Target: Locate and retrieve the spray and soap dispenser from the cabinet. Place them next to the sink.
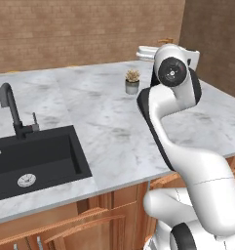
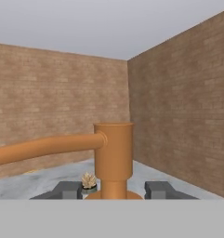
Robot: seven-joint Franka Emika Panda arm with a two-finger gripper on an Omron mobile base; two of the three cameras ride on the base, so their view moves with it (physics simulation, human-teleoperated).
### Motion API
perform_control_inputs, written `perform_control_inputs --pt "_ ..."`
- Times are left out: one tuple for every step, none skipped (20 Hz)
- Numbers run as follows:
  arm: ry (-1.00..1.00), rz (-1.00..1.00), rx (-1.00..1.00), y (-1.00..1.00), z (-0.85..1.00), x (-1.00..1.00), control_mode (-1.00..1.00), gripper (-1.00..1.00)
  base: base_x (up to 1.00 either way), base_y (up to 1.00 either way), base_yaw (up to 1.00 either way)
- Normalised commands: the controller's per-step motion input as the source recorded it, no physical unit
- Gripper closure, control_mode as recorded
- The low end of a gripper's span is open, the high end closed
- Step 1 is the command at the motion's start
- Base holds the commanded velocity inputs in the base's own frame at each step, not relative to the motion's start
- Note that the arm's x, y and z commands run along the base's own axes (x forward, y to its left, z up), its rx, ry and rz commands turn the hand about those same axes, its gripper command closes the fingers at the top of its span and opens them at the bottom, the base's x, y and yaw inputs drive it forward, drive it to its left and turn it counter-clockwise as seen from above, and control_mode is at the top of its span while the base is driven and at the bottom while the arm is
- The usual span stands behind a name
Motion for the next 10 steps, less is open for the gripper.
perform_control_inputs --pt "0.00 0.03 0.00 -0.02 0.00 0.15 -1.00 1.00 0.00 0.00 0.00" --pt "0.02 0.05 0.00 -0.07 0.00 0.25 -1.00 1.00 0.00 0.00 0.00" --pt "0.08 0.15 0.00 -0.17 0.00 0.44 -1.00 1.00 0.00 0.00 0.00" --pt "0.09 0.21 0.00 -0.29 0.00 0.54 -1.00 1.00 0.00 0.00 0.00" --pt "0.08 0.22 0.00 -0.28 0.00 0.55 -1.00 1.00 0.00 0.00 0.00" --pt "0.09 0.26 0.02 -0.26 0.00 0.60 -1.00 1.00 0.00 0.00 0.00" --pt "0.10 0.29 0.02 -0.20 -0.03 0.60 -1.00 1.00 0.00 0.00 0.00" --pt "0.12 0.29 0.03 -0.18 -0.11 0.58 -1.00 1.00 0.00 0.00 0.00" --pt "0.11 0.29 0.04 -0.17 -0.20 0.60 -1.00 1.00 0.00 0.00 0.00" --pt "0.16 0.32 0.00 -0.07 -0.36 0.68 -1.00 1.00 0.00 0.00 0.00"
